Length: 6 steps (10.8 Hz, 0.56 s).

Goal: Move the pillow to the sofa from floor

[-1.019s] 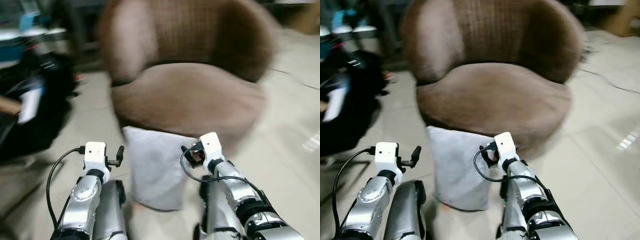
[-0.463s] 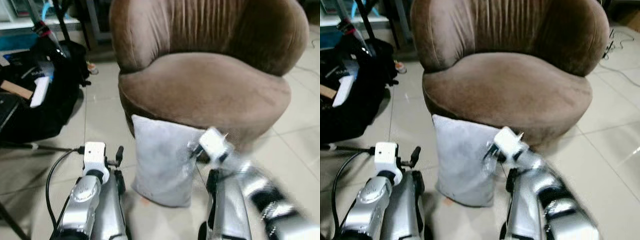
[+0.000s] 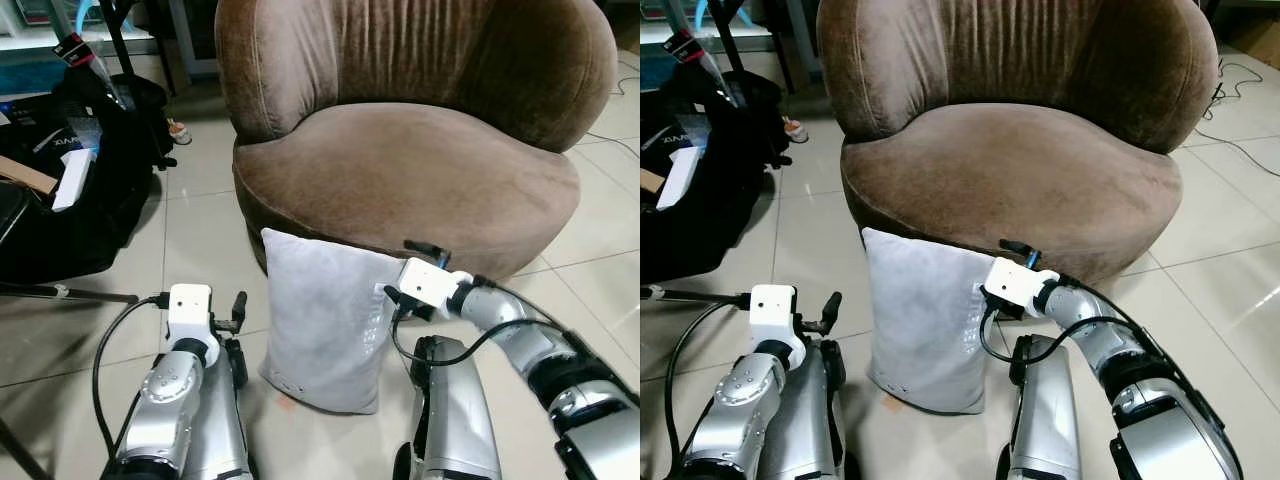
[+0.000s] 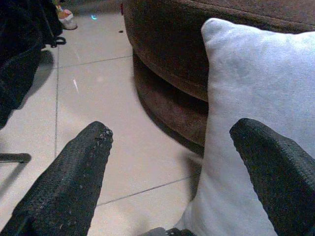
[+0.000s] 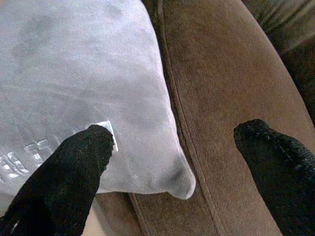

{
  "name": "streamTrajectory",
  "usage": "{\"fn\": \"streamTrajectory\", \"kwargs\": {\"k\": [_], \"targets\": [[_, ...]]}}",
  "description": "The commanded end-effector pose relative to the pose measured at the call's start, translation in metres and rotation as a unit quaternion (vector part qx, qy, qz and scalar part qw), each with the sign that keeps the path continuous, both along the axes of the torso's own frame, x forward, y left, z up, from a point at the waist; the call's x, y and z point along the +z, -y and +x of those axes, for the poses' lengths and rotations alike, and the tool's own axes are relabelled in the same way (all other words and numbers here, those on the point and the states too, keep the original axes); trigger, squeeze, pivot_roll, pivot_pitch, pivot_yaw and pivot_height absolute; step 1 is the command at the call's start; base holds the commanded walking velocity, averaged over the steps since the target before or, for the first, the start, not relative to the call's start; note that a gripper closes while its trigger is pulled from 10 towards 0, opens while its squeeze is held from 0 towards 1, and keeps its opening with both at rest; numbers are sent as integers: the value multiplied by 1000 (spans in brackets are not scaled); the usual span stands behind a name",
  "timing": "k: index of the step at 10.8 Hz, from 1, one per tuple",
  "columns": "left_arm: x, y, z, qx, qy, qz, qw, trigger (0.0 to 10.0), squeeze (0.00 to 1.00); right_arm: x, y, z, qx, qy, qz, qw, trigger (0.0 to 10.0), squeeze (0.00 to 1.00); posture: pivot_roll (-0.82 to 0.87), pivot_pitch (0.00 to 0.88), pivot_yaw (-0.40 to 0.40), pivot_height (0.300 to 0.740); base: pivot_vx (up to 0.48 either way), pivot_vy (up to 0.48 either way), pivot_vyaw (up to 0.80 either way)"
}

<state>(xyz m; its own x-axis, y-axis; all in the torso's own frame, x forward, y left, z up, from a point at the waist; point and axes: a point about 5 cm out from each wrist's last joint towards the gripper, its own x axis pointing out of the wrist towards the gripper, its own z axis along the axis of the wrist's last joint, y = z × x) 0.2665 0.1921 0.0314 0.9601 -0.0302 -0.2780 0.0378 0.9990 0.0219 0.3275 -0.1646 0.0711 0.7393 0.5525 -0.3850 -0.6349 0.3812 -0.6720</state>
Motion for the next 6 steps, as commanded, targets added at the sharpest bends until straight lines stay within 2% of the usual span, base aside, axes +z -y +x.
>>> {"fn": "streamTrajectory", "kwargs": {"k": [1, 2, 3, 4, 6], "targets": [[5, 5, 4, -6, 13, 6, 1000, 10000, 0, 4, 0, 0, 22, 7, -16, 1000, 10000, 0, -24, 0, -38, 412, 0, 0, 0], [6, 6, 4, -6, 15, 5, 1000, 10000, 0, 5, 0, 2, 18, 9, -10, 1000, 10000, 0, -26, 0, -44, 412, 0, 0, 0], [6, 8, 4, -5, 17, 4, 1000, 10000, 0, 6, 2, 4, -4, 1, 12, 1000, 9529, 0, -25, 0, -48, 412, 0, 0, 0], [8, 9, 5, -6, 21, 5, 1000, 10000, 0, 5, 4, 4, -11, 0, 13, 1000, 10000, 0, -25, 0, -48, 412, 0, 0, 0], [13, 9, 10, -13, 28, 9, 999, 10000, 0, -8, 5, 6, -42, -29, -23, 998, 10000, 0, -32, 0, -40, 412, 0, 0, 0]]}}
